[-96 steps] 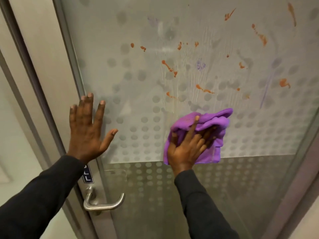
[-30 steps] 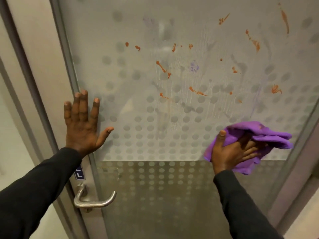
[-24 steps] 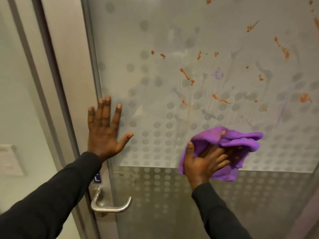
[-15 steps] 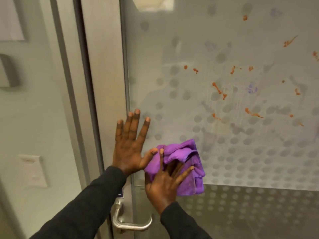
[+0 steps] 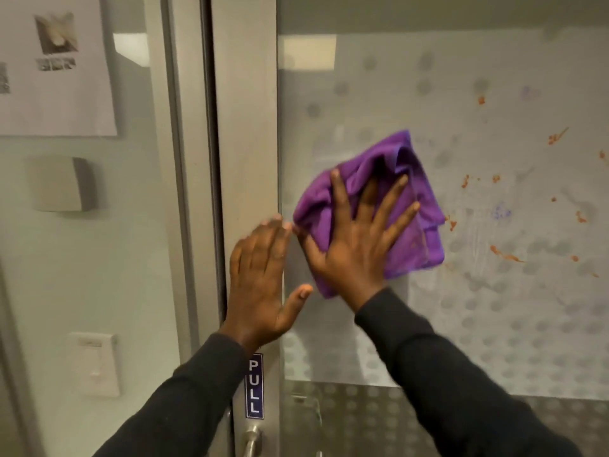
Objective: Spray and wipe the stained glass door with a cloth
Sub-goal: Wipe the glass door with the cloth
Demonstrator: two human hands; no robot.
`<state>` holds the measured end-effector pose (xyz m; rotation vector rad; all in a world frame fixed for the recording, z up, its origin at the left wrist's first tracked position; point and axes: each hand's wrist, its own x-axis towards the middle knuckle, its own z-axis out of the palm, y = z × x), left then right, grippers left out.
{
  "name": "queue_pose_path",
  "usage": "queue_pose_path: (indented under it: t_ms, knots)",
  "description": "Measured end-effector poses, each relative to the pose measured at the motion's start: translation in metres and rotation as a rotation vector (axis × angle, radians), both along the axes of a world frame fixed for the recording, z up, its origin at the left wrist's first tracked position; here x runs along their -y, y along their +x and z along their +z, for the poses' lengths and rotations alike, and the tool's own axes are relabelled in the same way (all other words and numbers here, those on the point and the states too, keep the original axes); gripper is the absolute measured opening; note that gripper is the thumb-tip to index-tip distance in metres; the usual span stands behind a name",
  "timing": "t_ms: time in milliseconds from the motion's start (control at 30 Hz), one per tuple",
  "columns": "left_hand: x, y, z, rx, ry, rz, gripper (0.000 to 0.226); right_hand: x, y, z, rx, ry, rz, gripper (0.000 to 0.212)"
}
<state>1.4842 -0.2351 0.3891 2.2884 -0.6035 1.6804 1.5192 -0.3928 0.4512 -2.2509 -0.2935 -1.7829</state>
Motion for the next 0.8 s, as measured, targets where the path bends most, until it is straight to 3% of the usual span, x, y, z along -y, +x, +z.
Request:
queue_pose_path:
  t_ms: [133, 233, 333, 533, 700, 800]
  knots:
    - [-0.014, 0.008, 0.032, 0.01, -0.052, 0.083, 0.09, -0.003, 0.0, 0.068, 0.034, 0.024, -0.016, 0.105]
    - [-0.02, 0.018, 0.037, 0.024, -0.073, 0.096, 0.093, -0.005, 0.004, 0.073, 0.034, -0.067, -0.051, 0.088]
    - [-0.019, 0.029, 0.033, 0.044, -0.075, 0.094, 0.098, -0.009, 0.011, 0.039, 0.083, -0.161, -0.018, 0.071]
    - [-0.02, 0.035, 0.03, 0.072, -0.045, 0.026, 0.109, -0.026, 0.013, -0.075, 0.041, -0.317, 0.11, 0.064]
    - [-0.022, 0.032, 0.029, 0.064, 0.123, 0.08, 0.132, -0.025, 0.014, -0.15, -0.036, -0.423, 0.04, 0.068]
    - [-0.021, 0.03, 0.028, 0.04, 0.159, 0.137, 0.133, -0.014, 0.012, -0.176, -0.038, -0.474, 0.043, 0.069]
